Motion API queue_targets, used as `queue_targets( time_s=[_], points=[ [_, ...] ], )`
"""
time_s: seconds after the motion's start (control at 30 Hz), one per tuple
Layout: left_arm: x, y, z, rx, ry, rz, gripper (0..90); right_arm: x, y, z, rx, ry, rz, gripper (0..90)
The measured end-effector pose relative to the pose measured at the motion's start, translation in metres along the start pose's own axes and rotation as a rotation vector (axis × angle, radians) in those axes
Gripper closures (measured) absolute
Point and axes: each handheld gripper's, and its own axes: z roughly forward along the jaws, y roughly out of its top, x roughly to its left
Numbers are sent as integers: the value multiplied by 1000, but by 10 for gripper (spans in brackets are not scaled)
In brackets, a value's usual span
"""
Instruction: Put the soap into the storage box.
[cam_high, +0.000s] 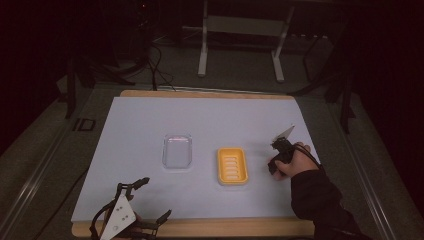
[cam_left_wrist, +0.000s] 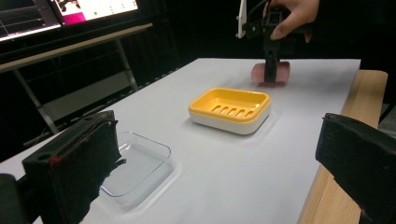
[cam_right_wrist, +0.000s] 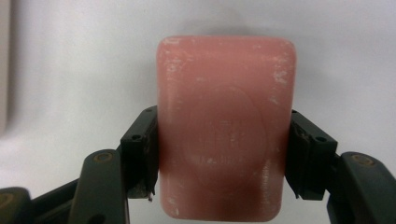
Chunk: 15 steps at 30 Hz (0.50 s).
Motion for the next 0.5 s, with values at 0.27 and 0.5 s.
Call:
queue_targets(
  time_s=[0.27,0.5],
  points=[
    [0,0,0,0,3,0,3,6,0,-21,-29,20,44,379],
    [0,0,0,0,3,1,3,12,1,-43,-73,2,44,379]
  ],
)
